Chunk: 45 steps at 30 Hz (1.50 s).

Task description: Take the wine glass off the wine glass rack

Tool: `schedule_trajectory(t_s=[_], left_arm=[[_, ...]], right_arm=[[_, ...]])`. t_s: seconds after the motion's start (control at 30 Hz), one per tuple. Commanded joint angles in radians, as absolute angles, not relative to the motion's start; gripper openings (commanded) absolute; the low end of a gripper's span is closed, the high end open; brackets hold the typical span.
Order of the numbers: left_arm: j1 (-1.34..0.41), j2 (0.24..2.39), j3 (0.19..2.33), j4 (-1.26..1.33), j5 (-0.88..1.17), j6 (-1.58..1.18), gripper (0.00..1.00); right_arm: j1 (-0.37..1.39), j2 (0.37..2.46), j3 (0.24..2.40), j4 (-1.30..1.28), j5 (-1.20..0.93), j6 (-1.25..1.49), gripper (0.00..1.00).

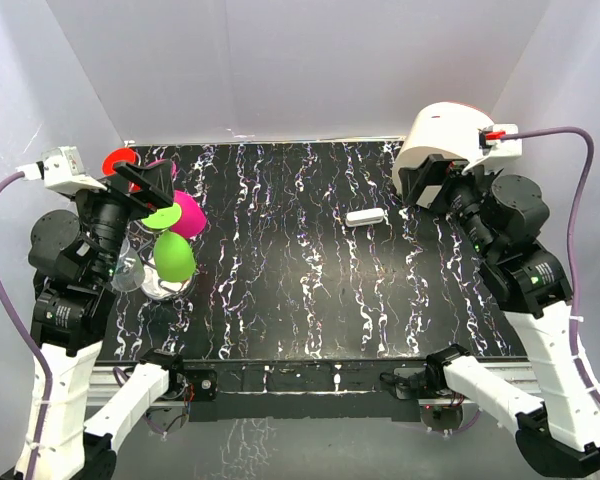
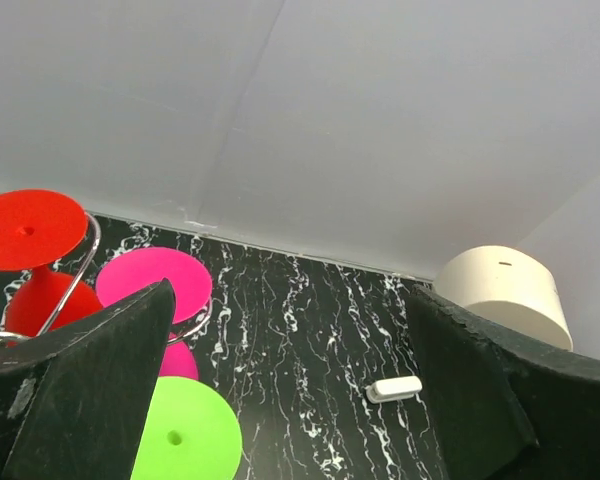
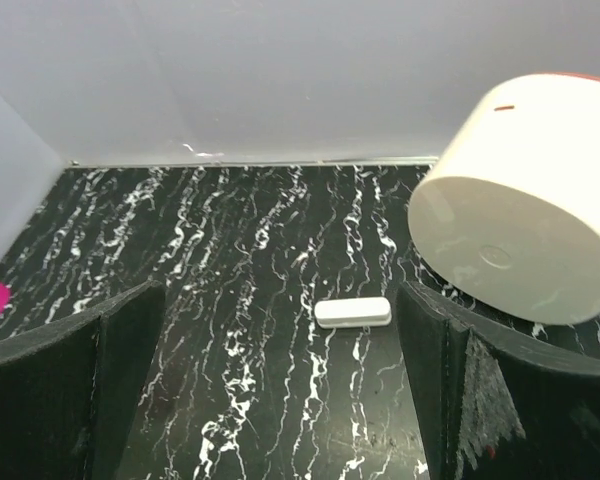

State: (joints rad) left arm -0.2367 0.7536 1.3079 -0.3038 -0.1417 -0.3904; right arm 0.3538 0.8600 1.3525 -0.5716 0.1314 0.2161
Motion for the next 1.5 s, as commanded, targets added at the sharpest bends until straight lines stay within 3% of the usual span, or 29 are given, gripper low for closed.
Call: schedule_trajectory(t_s=[0.0,0.4,0.67,0.97,1.47], left_arm=[[-0.2,0.761,1.369,-0.349,-0.133,-0.417,0.99],[-0.131,0.816,1.544,-0.55,-0.097,-0.43,0.99],[-0.115,0.859,1.674,-0.739,-0.064,-0.427,0.99],[-0.11,0.909,1.755,-0.95,0.017,-0.403,0.99],[-0.107,0.878,1.734,-1.042,0.041,-0.4,0.99]], right_arm=[[0.363,0.877,1.334,-0.502,0.225,0.24,0.98],[0.376,0.932,1.222,-0.347,0.116,0.341,0.98],[0.381,0.958,1.104,-0.147,-0.103,0.477,0.98],[0.4,1.13,1.135,0.011,-0.396,0.614,0.98],[0.775,1.547,1.329,0.343,-0.412,1.134,0.88]])
